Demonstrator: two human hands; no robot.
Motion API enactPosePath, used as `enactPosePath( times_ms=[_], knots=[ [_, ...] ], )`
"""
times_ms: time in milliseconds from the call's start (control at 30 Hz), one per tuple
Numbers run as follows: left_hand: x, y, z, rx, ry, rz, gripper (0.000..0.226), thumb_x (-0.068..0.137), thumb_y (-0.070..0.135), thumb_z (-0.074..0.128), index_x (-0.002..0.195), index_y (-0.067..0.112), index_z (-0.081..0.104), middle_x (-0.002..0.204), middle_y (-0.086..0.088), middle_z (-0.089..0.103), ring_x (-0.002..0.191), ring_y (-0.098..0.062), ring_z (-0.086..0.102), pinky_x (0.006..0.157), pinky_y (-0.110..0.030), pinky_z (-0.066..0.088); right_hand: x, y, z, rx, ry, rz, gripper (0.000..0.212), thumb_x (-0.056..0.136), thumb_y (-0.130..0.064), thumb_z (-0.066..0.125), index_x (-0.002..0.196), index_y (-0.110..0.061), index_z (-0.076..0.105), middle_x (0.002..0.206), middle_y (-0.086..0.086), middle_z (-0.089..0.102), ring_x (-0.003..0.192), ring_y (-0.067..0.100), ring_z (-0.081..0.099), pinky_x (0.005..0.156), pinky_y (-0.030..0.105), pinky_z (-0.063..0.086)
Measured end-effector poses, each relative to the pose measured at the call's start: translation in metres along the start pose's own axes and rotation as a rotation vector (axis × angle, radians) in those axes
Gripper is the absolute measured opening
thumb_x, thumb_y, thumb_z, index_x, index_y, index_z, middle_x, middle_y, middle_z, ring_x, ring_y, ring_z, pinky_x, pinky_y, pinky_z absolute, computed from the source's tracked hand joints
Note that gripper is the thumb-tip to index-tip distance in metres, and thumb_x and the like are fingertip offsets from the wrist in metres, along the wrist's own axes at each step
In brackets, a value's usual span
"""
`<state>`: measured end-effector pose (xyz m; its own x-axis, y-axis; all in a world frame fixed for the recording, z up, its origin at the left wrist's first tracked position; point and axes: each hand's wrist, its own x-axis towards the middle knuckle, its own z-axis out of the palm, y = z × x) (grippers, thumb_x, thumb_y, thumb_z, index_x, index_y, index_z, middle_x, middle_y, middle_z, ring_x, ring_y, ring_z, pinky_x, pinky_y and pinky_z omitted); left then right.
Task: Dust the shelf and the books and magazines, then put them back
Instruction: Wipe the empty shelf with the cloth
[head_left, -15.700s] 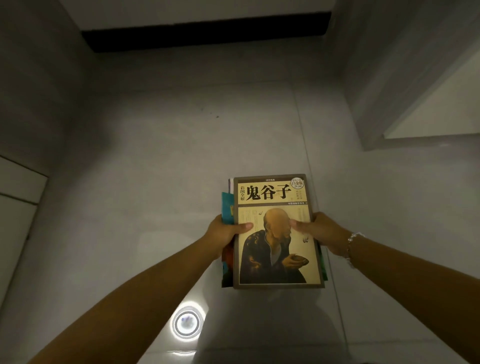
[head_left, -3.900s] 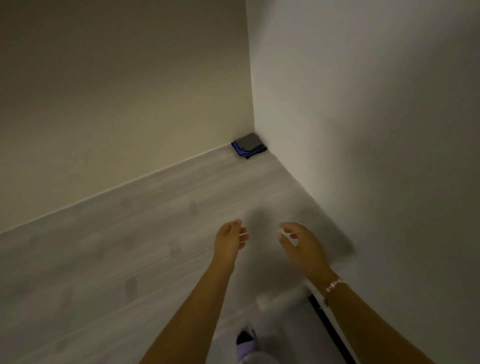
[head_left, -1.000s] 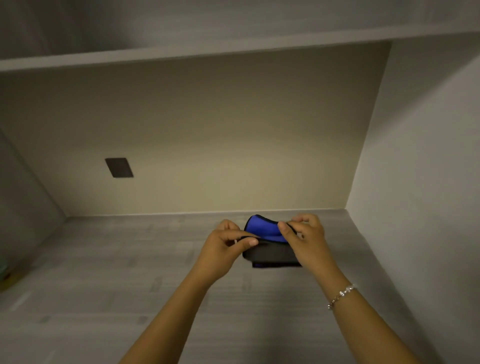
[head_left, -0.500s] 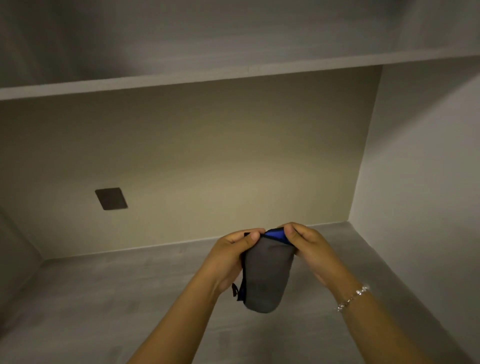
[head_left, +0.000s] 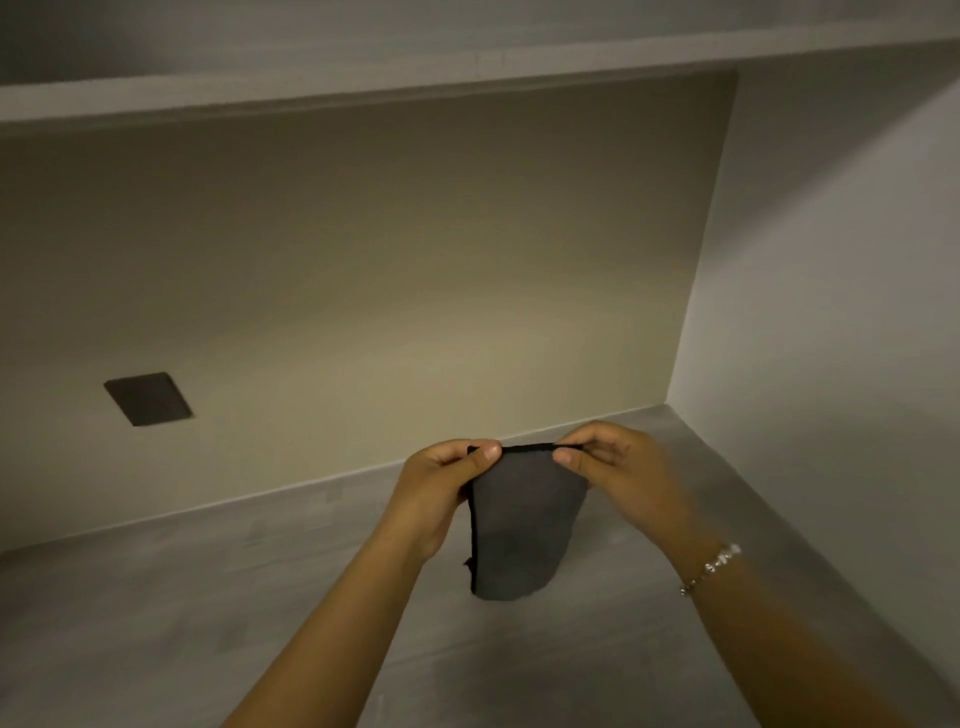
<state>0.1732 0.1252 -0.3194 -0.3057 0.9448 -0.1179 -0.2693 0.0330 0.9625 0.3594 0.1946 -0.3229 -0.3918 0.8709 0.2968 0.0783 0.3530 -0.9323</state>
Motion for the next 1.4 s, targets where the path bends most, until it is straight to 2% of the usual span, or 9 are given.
enactPosePath(
  times_ms=[267,400,634,701,801,968,1068,1168,1401],
  knots=[
    [0.056,-0.018,-0.007,0.218,0.095,0.067,0.010,0.082,0.003,0.069,0.077,0.011,0.069,0.076,-0.003,0.067,0.076,-0.017,0.062,0.070,-0.023,0.052,0.046,0.038,0.010,-0.089,0.020,0.084,0.022,0.076,-0.009,0.076,0.076,-0.028,0.066,0.078,-0.003,0.069,0.080,0.019,0.065,0.080,0.037,0.052],
    [0.063,-0.024,-0.013,0.296,0.064,0.089,0.013,0.080,0.002,0.072,0.088,0.011,0.072,0.083,-0.002,0.068,0.079,-0.012,0.064,0.068,-0.014,0.051,0.050,0.049,0.009,-0.071,-0.048,0.111,0.026,0.078,-0.007,0.074,0.087,-0.031,0.067,0.082,-0.003,0.069,0.081,0.014,0.065,0.078,0.024,0.051],
    [0.022,-0.098,-0.047,0.713,-0.314,-0.234,0.006,0.080,0.019,0.075,0.078,0.023,0.071,0.085,0.011,0.068,0.082,-0.001,0.062,0.079,-0.015,0.046,-0.014,0.112,0.008,-0.333,-0.545,0.346,0.022,0.084,-0.017,0.070,0.070,-0.031,0.060,0.068,-0.012,0.060,0.062,-0.001,0.054,0.065,0.019,0.042],
    [0.008,-0.129,-0.050,0.879,-0.417,-0.327,0.008,0.088,0.029,0.066,0.086,0.021,0.067,0.084,0.011,0.060,0.080,-0.002,0.055,0.072,-0.013,0.042,-0.037,0.138,0.014,-0.424,-0.707,0.435,0.022,0.090,-0.023,0.064,0.073,-0.032,0.053,0.073,-0.014,0.054,0.064,-0.004,0.050,0.062,0.010,0.038],
    [-0.009,-0.173,-0.052,1.036,-0.450,-0.412,0.015,0.095,0.038,0.052,0.090,0.024,0.056,0.087,0.008,0.052,0.081,-0.008,0.049,0.066,-0.017,0.036,-0.066,0.171,0.026,-0.541,-0.830,0.536,0.021,0.095,-0.032,0.053,0.076,-0.033,0.044,0.076,-0.013,0.047,0.070,0.003,0.047,0.061,0.011,0.034],
    [-0.014,-0.212,-0.055,1.043,-0.232,-0.415,0.015,0.097,0.039,0.048,0.091,0.025,0.046,0.089,0.004,0.053,0.081,-0.012,0.049,0.062,-0.023,0.034,-0.080,0.197,0.046,-0.561,-0.703,0.692,0.023,0.097,-0.039,0.048,0.098,-0.017,0.052,0.094,0.004,0.055,0.085,0.016,0.051,0.065,0.019,0.037],
    [-0.005,-0.219,-0.053,1.011,-0.068,-0.377,0.015,0.098,0.036,0.047,0.093,0.022,0.044,0.091,0.001,0.054,0.081,-0.014,0.051,0.061,-0.023,0.035,-0.076,0.206,0.054,-0.485,-0.655,0.741,0.041,0.094,-0.042,0.051,0.124,-0.013,0.051,0.121,0.008,0.058,0.109,0.022,0.055,0.087,0.028,0.043],
    [0.006,-0.226,-0.050,0.986,0.015,-0.371,0.015,0.099,0.035,0.046,0.096,0.020,0.044,0.092,-0.006,0.059,0.079,-0.019,0.054,0.069,-0.030,0.045,-0.069,0.215,0.057,-0.506,-0.652,0.761,0.055,0.095,-0.033,0.053,0.139,-0.006,0.035,0.138,0.015,0.046,0.124,0.030,0.047,0.099,0.033,0.039],
    [0.023,-0.241,-0.041,1.022,0.183,-0.330,0.018,0.097,0.037,0.050,0.093,0.020,0.045,0.095,-0.007,0.064,0.085,-0.025,0.060,0.068,-0.033,0.047,-0.072,0.231,0.075,-0.532,-0.387,0.748,0.035,0.097,-0.027,0.050,0.122,-0.005,0.042,0.109,0.021,0.061,0.100,0.036,0.059,0.077,0.035,0.046]
  ],
)
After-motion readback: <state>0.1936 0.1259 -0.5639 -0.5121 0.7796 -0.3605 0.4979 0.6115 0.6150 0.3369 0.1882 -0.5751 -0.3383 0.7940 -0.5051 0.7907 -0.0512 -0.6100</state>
